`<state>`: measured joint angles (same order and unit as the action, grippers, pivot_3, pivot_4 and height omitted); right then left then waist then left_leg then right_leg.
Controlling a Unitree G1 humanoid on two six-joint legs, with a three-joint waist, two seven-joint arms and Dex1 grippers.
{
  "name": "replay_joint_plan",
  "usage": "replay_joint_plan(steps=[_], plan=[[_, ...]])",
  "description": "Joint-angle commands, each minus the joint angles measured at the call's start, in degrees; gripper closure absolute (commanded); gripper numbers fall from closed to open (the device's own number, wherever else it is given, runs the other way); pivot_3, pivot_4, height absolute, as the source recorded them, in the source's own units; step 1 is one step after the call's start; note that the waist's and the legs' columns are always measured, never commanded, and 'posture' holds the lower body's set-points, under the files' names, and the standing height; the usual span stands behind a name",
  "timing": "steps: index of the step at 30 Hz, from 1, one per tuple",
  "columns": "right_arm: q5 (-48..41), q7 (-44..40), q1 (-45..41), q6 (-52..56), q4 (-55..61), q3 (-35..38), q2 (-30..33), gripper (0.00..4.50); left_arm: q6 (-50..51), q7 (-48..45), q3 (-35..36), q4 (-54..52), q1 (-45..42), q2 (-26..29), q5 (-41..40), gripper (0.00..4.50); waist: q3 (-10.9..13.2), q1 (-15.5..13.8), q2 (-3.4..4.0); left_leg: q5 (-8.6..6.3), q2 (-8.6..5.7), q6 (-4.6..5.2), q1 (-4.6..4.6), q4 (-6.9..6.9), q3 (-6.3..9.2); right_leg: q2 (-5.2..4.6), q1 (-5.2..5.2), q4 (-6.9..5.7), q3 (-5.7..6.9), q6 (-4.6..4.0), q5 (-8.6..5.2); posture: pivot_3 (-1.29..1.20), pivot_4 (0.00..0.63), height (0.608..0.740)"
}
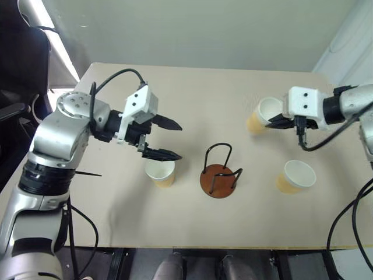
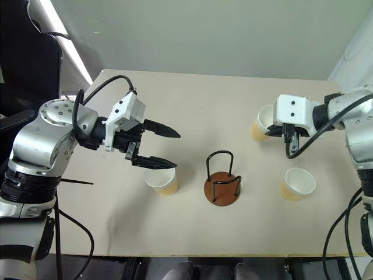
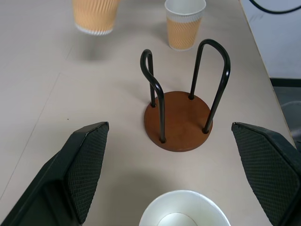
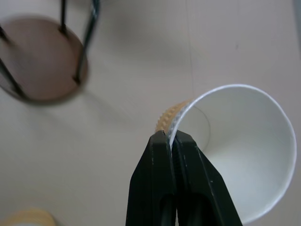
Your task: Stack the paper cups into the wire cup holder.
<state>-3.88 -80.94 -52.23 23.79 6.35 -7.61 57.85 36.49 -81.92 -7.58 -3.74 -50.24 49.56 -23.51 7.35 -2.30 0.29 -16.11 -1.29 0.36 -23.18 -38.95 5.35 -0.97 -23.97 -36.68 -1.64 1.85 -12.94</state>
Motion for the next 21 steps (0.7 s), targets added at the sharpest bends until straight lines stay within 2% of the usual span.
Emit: replay_joint_plan(steps=[1,8,21], plan=[[-5.5,-1.1,-0.4,6.9,9.8,4.2,3.2,4.48,-1.0,-0.3,0.2,-0.3,-0.9,0.2,-0.1,0.00,0.0,0.0,0.00,0.00,0.00,0.00,0.00,0.00,0.00,0.00,0.00,0.00,0.00,0.00,0.00,0.00,0.150,0.740],[-15.0,0.6,-1.3,18.5,26.7,4.0,4.7,4.48,-2.9,-0.8,-1.4,2.1,-2.4,-1.6,1.1,0.00,0.0,0.1,0.00,0.01,0.01,-0.01,0.02,-0.01,0.00,0.00,0.00,0.04,0.00,0.00,-0.01,0.00,0.150,0.740],[-16.3,3.4,-0.2,17.5,29.3,-0.6,4.4,4.48,-4.8,-1.1,-2.8,3.7,-3.8,-3.3,1.9,0.00,0.0,0.2,0.00,0.01,0.01,0.01,0.02,-0.06,0.01,0.00,0.00,0.32,-0.01,0.01,0.00,0.00,0.150,0.740]])
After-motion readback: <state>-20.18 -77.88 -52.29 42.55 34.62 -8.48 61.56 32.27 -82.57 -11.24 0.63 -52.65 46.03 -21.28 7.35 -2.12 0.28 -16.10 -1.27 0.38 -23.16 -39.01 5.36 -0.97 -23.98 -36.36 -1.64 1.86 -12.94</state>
